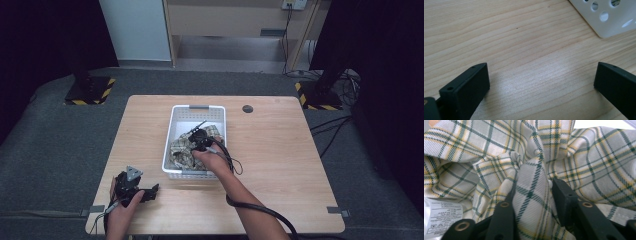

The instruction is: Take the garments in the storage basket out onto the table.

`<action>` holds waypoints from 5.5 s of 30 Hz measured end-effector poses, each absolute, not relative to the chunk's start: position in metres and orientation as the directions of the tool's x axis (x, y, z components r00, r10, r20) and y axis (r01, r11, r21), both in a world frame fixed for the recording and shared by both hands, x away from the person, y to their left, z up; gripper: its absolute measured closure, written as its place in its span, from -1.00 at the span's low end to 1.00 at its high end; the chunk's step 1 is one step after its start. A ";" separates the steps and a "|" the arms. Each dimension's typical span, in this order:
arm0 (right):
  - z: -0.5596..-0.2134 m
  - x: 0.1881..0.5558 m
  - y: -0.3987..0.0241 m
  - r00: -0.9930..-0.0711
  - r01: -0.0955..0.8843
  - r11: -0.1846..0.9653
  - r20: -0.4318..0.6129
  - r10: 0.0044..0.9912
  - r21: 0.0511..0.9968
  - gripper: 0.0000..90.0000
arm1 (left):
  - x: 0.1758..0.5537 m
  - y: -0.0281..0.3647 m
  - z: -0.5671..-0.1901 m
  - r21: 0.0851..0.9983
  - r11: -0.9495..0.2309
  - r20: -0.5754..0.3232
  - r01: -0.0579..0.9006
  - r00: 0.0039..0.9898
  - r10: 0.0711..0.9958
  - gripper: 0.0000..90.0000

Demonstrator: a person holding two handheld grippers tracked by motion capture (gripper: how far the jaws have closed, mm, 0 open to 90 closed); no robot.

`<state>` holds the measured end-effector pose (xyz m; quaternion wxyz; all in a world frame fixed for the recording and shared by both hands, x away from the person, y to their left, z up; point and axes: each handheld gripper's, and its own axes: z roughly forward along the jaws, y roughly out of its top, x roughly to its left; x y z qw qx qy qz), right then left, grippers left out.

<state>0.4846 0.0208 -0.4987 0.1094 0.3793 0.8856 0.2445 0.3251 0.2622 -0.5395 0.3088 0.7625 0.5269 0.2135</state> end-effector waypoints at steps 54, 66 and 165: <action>-0.372 0.437 -0.070 -0.751 0.450 0.487 0.022 0.660 0.748 0.86 | 0.325 0.263 -0.539 0.696 -0.258 0.000 0.670 0.359 0.933 -1.00; -0.361 0.433 -0.103 -0.727 0.451 0.457 0.018 0.687 0.767 0.86 | 0.325 0.263 -0.539 0.696 -0.258 0.000 0.670 0.359 0.933 -1.00; -0.415 0.413 -0.278 -0.532 0.613 0.393 -0.009 0.846 0.686 0.85 | 0.325 0.262 -0.540 0.697 -0.256 0.000 0.670 0.357 0.934 -1.00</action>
